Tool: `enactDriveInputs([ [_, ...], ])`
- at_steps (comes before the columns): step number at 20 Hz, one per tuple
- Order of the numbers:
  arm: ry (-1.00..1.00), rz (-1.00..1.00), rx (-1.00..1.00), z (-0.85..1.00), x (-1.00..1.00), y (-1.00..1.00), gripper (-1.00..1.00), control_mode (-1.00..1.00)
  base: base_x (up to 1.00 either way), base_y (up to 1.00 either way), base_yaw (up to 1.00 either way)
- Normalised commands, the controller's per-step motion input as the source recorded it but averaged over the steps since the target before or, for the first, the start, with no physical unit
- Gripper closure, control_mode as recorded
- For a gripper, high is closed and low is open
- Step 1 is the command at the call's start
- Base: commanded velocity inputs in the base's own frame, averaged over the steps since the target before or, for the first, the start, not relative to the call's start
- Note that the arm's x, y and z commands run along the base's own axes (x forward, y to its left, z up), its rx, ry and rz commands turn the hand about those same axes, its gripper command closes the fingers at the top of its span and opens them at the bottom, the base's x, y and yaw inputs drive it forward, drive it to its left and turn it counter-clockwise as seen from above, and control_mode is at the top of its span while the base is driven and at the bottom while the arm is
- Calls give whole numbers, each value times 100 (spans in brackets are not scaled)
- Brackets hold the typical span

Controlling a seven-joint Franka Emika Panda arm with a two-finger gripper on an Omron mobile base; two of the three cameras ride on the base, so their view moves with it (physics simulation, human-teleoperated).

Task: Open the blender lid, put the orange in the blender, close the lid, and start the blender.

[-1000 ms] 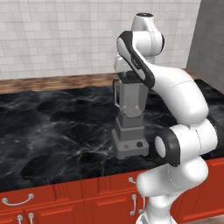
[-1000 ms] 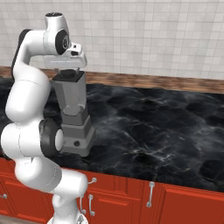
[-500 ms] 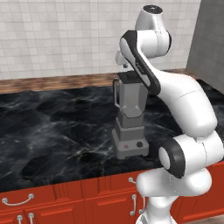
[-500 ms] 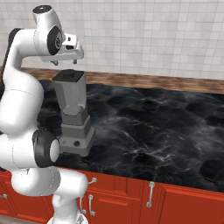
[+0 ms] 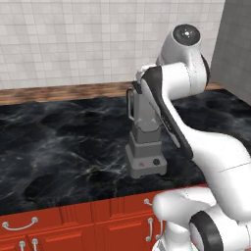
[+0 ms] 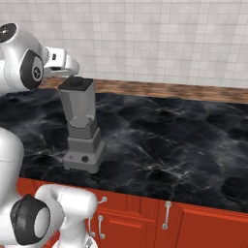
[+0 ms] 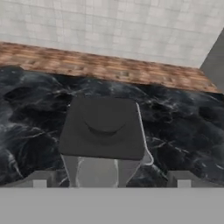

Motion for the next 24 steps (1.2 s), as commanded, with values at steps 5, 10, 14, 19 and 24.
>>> enactDriveInputs([
  [5, 0, -26, -15, -99, -100, 23, -100, -100, 0, 0, 0],
  [10, 7, -30, -24, -100, -87, 39, -100, -100, 0, 0, 0],
  [14, 29, -28, -28, -96, -23, 54, -100, -100, 0, 0, 0],
  [19, 25, -8, -16, -51, 11, 15, -100, -100, 0, 0, 0],
  [24, 7, 0, -5, -23, 29, 1, -100, -100, 0, 0, 0],
])
